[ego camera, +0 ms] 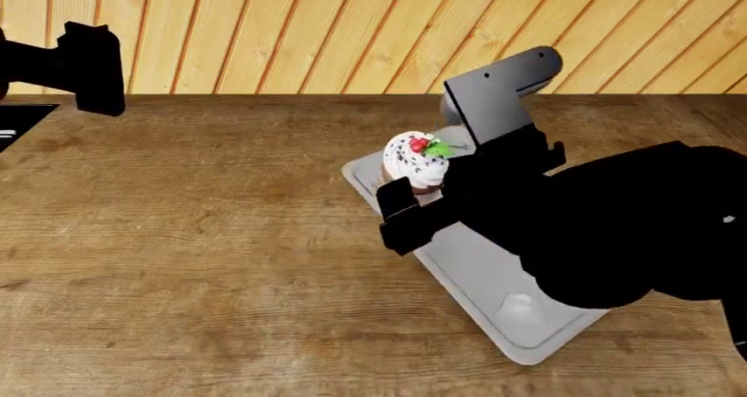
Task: Pick up the bowl with donut and place it on the tray. Pick up the cupcake and place it on the tray.
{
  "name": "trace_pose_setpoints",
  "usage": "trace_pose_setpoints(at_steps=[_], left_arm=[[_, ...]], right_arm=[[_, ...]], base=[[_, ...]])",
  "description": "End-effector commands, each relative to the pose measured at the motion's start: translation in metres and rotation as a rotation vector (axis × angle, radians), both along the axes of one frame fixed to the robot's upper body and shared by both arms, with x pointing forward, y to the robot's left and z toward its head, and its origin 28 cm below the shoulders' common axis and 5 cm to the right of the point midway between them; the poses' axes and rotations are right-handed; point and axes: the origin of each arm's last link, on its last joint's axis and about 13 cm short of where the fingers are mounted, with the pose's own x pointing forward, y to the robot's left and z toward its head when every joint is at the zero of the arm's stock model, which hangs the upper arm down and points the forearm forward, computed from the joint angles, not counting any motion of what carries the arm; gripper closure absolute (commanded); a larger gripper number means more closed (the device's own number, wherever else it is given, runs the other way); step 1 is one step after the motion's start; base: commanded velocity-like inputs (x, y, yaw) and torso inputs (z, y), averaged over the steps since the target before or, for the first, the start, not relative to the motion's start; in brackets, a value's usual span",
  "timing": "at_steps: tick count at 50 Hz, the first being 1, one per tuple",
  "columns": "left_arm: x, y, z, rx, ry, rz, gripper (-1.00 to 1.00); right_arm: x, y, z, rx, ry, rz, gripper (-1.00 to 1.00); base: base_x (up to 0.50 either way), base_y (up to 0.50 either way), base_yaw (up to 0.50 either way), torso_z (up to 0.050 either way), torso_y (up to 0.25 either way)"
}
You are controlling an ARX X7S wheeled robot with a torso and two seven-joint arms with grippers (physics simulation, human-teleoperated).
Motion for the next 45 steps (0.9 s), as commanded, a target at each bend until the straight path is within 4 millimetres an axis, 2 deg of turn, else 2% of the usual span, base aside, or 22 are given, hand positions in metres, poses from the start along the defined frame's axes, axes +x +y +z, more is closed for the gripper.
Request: trace_pose_setpoints(at_steps=[1, 12, 20, 31, 45], left_arm=[[0.003, -0.001, -0.001, 0.002, 0.005, -0.003, -1.00], [0.006, -0.006, 0.001, 0.007, 0.006, -0.020, -1.00], [0.005, -0.007, 0.001, 0.012, 0.005, -0.022, -1.00], [0.006, -0.007, 0.003, 0.011, 0.005, -0.025, -1.00], [0.005, -0.006, 0.003, 0.006, 0.004, -0.017, -1.00]], right_arm=[[0.021, -0.013, 0.009, 0.004, 0.003, -0.111, 1.00], [0.058, 0.004, 0.009, -0.049, 0.052, -0.090, 1.00], [0.068, 0.005, -0.002, -0.097, 0.106, -0.111, 1.00], [0.084, 0.007, 0.001, -0.076, 0.125, -0.141, 1.00], [0.075, 0.014, 0.000, -0.074, 0.157, -0.095, 1.00]], base=[[0.00, 0.00, 0.00, 0.000, 0.000], [0.00, 0.00, 0.00, 0.000, 0.000], [0.00, 0.00, 0.00, 0.000, 0.000], [0.00, 0.00, 0.00, 0.000, 0.000], [0.00, 0.00, 0.00, 0.000, 0.000]])
